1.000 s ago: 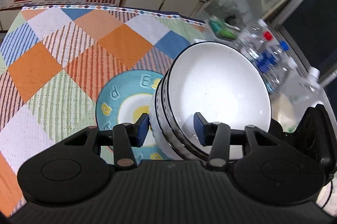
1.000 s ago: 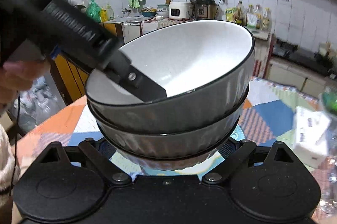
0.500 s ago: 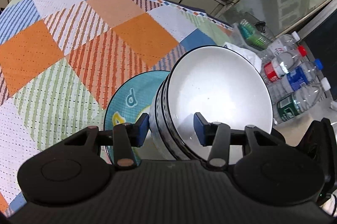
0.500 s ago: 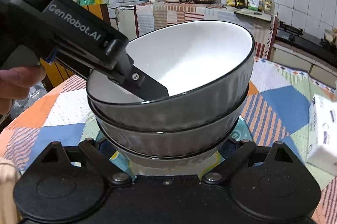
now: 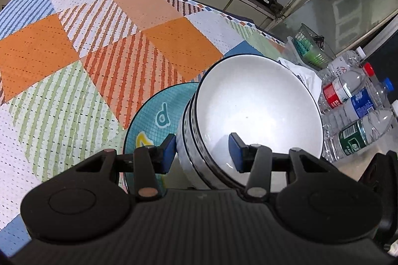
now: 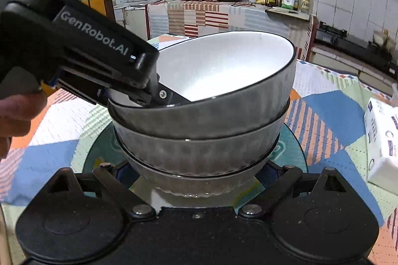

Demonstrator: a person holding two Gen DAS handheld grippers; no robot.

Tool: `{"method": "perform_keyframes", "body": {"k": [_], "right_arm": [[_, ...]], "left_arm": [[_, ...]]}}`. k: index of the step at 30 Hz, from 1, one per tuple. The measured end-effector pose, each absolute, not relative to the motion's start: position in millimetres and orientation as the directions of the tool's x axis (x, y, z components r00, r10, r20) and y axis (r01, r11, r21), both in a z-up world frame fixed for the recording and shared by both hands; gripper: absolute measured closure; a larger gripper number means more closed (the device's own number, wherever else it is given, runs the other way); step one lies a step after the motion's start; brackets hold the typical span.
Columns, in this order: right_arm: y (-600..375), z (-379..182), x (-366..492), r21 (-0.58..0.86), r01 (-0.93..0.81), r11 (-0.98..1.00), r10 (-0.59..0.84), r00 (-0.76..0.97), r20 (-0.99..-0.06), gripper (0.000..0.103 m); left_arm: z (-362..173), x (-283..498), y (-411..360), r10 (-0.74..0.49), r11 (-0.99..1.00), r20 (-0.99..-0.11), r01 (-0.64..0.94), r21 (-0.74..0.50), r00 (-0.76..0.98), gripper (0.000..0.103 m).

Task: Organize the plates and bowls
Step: 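Carry the bowl stack with the left gripper over the Egg plate stack, then lower the bowl stack onto the Egg plate and open the left gripper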

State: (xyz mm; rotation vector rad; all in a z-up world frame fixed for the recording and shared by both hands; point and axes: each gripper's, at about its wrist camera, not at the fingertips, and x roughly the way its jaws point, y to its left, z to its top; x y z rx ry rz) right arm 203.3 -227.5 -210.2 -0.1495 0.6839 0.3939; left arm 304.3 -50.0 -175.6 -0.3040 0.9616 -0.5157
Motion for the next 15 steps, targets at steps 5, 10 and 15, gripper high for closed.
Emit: {"method": "perform_keyframes", "body": {"k": [5, 10, 15], "right_arm": [[-221, -213, 201, -0.084, -0.419, 0.904, 0.275, 0.721, -0.636, 0.006], [-219, -211, 202, -0.056, -0.376, 0.925, 0.254, 0.72, -0.645, 0.008], [-215, -208, 195, 0.002, -0.356, 0.935, 0.258, 0.674, -0.692, 0.007]], "left_arm": [[-180, 301, -46, -0.55, 0.835, -0.691, 0.277, -0.476, 0.47, 0.059], [-181, 295, -44, -0.535, 0.842, -0.698, 0.241, -0.482, 0.475, 0.056], [-171, 283, -45, -0.486, 0.873, -0.704, 0.268, -0.407, 0.517, 0.056]]}}
